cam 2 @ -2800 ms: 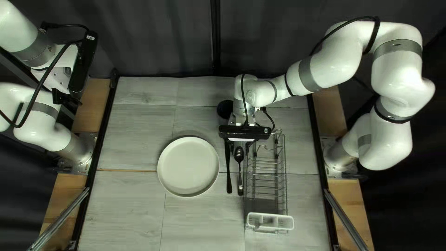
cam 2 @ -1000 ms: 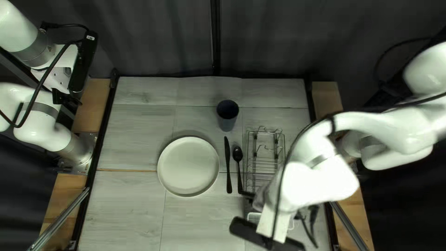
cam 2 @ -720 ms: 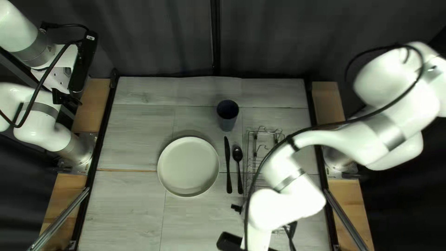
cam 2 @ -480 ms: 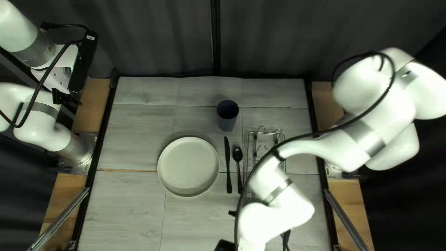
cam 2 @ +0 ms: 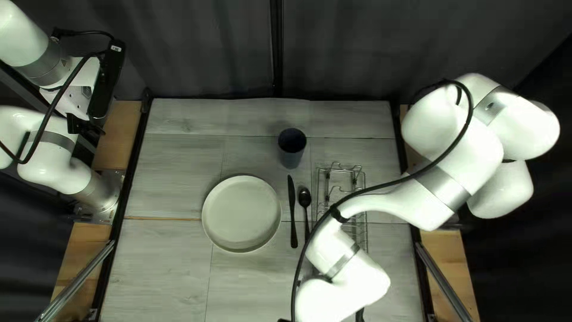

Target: Pick up and place plate onto table. Place down one fork to the left of the plate. Place spoon and knife to the right of the plate. Place cup above the knife and spoon

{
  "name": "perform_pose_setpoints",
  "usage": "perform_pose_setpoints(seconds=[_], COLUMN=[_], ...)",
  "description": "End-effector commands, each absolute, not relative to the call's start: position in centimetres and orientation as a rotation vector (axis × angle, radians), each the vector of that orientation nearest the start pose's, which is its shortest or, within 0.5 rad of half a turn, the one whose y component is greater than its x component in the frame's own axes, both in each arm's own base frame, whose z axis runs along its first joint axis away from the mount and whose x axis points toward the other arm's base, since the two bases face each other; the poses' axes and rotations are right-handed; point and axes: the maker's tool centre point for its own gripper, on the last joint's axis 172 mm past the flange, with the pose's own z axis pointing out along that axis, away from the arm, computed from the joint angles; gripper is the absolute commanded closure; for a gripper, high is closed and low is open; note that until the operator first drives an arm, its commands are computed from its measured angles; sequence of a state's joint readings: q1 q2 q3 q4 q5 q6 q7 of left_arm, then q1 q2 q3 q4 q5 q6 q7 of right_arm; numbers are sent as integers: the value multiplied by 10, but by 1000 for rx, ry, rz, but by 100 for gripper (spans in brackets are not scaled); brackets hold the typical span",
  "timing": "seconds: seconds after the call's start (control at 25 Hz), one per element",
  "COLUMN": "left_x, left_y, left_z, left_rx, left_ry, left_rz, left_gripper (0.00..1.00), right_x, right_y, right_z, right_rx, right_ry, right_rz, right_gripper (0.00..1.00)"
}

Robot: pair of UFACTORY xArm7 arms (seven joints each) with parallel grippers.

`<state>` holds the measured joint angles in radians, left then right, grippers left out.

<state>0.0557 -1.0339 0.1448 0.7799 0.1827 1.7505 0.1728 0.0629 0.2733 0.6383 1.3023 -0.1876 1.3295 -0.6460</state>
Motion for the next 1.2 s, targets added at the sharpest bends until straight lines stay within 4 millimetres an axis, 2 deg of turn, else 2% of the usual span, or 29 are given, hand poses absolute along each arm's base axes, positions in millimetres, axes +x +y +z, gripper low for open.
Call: perform_pose_setpoints(seconds=[0.04,0.12,0.16,0.36,0.4,0.48,0.6,0.64,0.68,0.72,0.76,0.8,0.84,0.88,0.92,1.2], left_x=[172,172,172,172,172,172,172,172,172,172,172,172,172,172,172,172], left_y=[85,85,85,85,85,85,85,85,85,85,85,85,85,85,85,85], left_z=[353,353,353,353,353,353,353,353,353,353,353,353,353,353,353,353], left_rx=[-3078,-3078,-3078,-3078,-3078,-3078,-3078,-3078,-3078,-3078,-3078,-3078,-3078,-3078,-3078,-3078], left_ry=[2,2,2,2,2,2,2,2,2,2,2,2,2,2,2,2], left_rz=[-73,-73,-73,-73,-73,-73,-73,-73,-73,-73,-73,-73,-73,-73,-73,-73], left_gripper=[0,0,0,0,0,0,0,0,0,0,0,0,0,0,0,0], right_x=[377,372,370,358,358,359,369,371,375,377,380,385,386,389,388,388], right_y=[269,259,257,227,215,197,160,148,124,111,95,69,60,42,34,34], right_z=[193,219,224,283,302,324,347,350,355,357,357,356,356,352,348,348], right_rx=[-2414,-2454,-2464,-2552,-2564,-2585,-2648,-2656,-2678,-2684,-2694,-2722,-2730,-2741,-2748,-2748], right_ry=[-2053,-2040,-2035,-1968,-1946,-1884,-1724,-1674,-1561,-1484,-1416,-1269,-1202,-1070,-993,-993], right_rz=[377,369,367,332,303,257,166,140,86,36,-2,-74,-111,-182,-219,-219], right_gripper=[100,100,100,100,100,100,100,100,100,100,100,100,100,100,100,100])
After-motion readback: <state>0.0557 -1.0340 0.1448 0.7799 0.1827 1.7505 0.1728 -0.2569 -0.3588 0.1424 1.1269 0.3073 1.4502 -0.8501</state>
